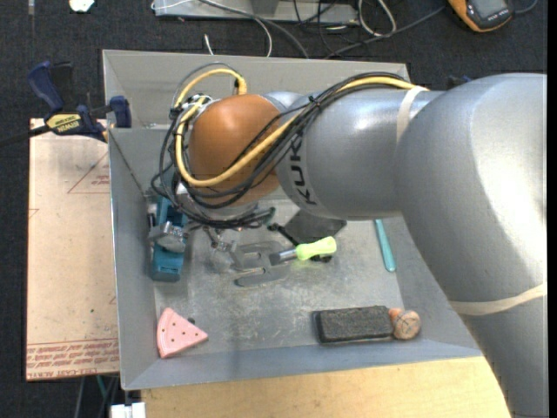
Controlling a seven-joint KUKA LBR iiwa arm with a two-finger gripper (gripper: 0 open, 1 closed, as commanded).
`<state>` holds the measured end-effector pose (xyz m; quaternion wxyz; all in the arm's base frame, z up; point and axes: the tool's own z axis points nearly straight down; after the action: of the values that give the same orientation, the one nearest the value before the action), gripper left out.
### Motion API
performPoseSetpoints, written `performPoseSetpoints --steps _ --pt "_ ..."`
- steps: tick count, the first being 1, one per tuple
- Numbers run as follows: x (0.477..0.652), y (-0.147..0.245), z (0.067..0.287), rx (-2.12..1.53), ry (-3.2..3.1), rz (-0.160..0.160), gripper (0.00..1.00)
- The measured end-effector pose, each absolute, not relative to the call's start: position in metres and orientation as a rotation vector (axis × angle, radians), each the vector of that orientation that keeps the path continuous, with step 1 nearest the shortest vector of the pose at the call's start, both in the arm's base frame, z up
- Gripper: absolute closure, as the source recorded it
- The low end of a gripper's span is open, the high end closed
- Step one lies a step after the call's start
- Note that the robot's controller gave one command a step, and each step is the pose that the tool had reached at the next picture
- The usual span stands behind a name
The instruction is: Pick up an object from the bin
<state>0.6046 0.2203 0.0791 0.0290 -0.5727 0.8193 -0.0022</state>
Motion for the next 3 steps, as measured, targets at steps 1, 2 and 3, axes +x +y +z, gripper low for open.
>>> performPoseSetpoints --steps 1,2,3 --pt "0.608 0.211 0.078 -1.676 2.578 0.013 0.0" --pt "0.608 0.219 0.076 -1.5 2.694 0.016 0.0" --pt "0.624 0.212 0.079 -1.257 2.802 0.033 0.0"
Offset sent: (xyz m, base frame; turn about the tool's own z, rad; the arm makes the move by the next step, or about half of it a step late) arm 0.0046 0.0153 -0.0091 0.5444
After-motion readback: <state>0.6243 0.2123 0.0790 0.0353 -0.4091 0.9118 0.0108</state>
